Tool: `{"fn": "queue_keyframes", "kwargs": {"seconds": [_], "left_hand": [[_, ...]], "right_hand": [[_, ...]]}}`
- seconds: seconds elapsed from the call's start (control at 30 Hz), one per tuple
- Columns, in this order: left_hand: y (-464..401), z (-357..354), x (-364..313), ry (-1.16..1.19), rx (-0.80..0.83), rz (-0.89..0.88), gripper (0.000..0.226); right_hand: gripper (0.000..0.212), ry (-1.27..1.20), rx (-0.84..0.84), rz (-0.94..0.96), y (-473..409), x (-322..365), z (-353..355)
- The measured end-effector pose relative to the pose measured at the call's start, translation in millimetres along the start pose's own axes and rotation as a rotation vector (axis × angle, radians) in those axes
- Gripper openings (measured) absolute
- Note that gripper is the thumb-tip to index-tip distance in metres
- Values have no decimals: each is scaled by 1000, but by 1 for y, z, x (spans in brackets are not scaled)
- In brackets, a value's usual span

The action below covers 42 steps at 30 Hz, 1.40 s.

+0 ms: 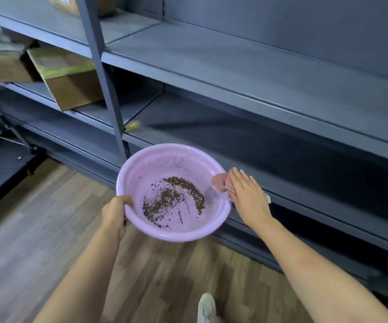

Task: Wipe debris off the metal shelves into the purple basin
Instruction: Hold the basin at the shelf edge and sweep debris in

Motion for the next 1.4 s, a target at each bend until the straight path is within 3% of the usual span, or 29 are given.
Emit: {"fn": "queue_keyframes", "kwargs": {"seconds": [0.4,0.57,0.7,0.9,1.07,1.3,1.4], "left_hand": [[-19,-165,6,80,119,6,6],[-30,-236,25,164,228,37,17],[-38,-284,39,176,306,68,11],[-45,-322,61,59,409,114,34],[-53,-324,61,-4,419,133,37],[-36,-310,47,-482,426,-92,41],[-19,-297,50,-1087,476,-354,42]], "right_hand": [[50,-265,-37,-221,33,-125,12],[51,-263,-2,-257,42,-171,2],[51,-262,15,-276,49,-201,-3],[52,-270,35,-284,51,-221,-9],[53,-270,20,-274,42,-215,-10],[55,-265,0,-224,26,-175,-11],[56,-280,12,-230,26,-157,-22]]}}
Point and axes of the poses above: each hand's wrist, its own y-axis away from the middle knuckle, its own z-axis out of the back of the hand, x = y × z, the point moved 6 cm from there along -y, towards the middle knuckle, and after that the axes turned 14 degrees about x, right-handed, at the moved point
